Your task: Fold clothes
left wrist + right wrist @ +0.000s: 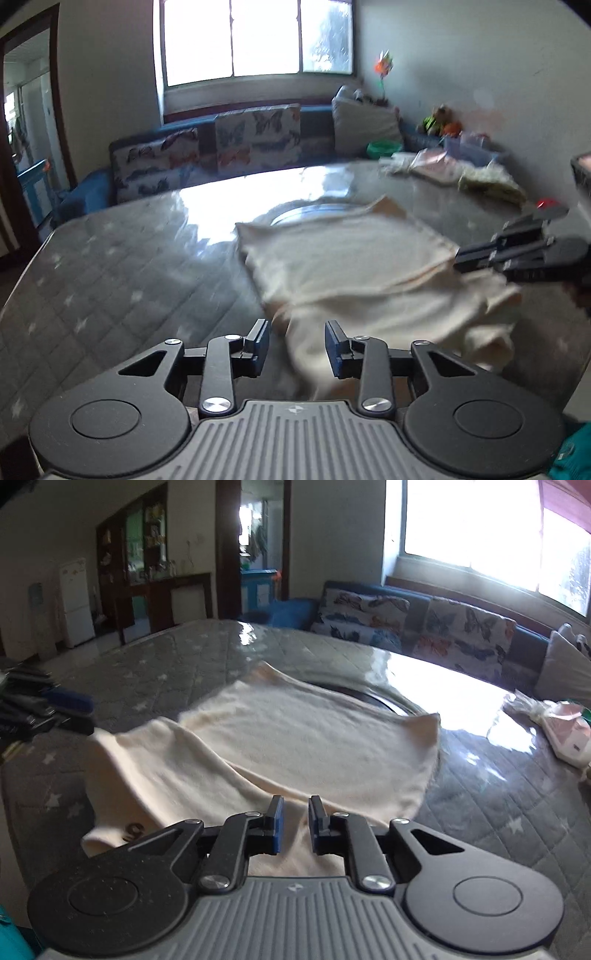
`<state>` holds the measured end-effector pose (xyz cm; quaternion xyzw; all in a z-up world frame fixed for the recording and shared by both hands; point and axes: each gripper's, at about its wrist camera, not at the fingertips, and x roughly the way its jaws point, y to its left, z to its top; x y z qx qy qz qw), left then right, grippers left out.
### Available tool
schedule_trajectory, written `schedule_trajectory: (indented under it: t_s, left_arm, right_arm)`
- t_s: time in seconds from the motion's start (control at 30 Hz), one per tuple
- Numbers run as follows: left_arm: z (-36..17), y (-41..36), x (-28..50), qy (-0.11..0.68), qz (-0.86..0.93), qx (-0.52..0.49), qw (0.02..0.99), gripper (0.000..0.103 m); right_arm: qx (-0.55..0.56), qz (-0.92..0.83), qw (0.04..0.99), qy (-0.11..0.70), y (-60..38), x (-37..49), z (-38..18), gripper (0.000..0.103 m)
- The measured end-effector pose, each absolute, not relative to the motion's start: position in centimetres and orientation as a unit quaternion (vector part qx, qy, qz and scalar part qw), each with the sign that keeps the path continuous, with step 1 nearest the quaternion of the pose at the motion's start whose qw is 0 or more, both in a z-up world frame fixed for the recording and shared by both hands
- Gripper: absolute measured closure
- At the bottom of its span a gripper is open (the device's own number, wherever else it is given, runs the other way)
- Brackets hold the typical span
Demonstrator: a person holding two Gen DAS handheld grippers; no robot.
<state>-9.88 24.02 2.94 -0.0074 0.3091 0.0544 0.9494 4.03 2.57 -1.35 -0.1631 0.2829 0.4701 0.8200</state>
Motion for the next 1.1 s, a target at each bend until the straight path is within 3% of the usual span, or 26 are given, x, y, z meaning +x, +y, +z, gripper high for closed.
schedule_trajectory:
  t_s: [0.1,0.3,0.37,0.53,0.83,0.9,0.97,1.1]
  left_arm:
    - [2.5,23.8,-7.2,0.299,0.007,-0.02,0.954,0.067]
    - [-2.2,24.0,-2.9,0.371,-0.012,-0.023,0.928,0.066]
    - [-1.9,24.1,-3.8,0.361,-0.021,-0.02,0.932,0.063]
    - [0.1,22.2,-8.4,0.335,-0.075,0.045,0.938,0.052]
    - [-2.4,16.2,-12.2,0.327,-0.137,0.186,0.916,0.052]
    - [-2.9,15.7,-12.0,0.322,-0.139,0.192,0.917,0.06]
    - [-3.1,15.5,-11.6,0.319,-0.135,0.188,0.919,0.08]
    - [-2.1,16.0,-11.4,0.296,-0.121,0.167,0.933,0.091]
  right_arm:
    - [-0.156,0.491,0.805,0.294,3.4,4.2,-1.9,0.09]
    - [-0.188,0.511,0.786,0.293,2.5,3.4,-1.9,0.089]
    - [-0.201,0.516,0.78,0.291,2.0,3.1,-1.8,0.087]
    - [-0.234,0.528,0.765,0.286,0.9,2.2,-1.6,0.068]
    - [-0.331,0.554,0.721,0.252,-1.3,-2.1,-2.3,0.054]
    - [-0.338,0.557,0.719,0.242,-1.3,-2.6,-2.7,0.051]
    - [-0.336,0.561,0.717,0.242,-1.2,-2.8,-2.9,0.051]
    - [-0.329,0.561,0.722,0.236,-1.0,-2.6,-3.1,0.05]
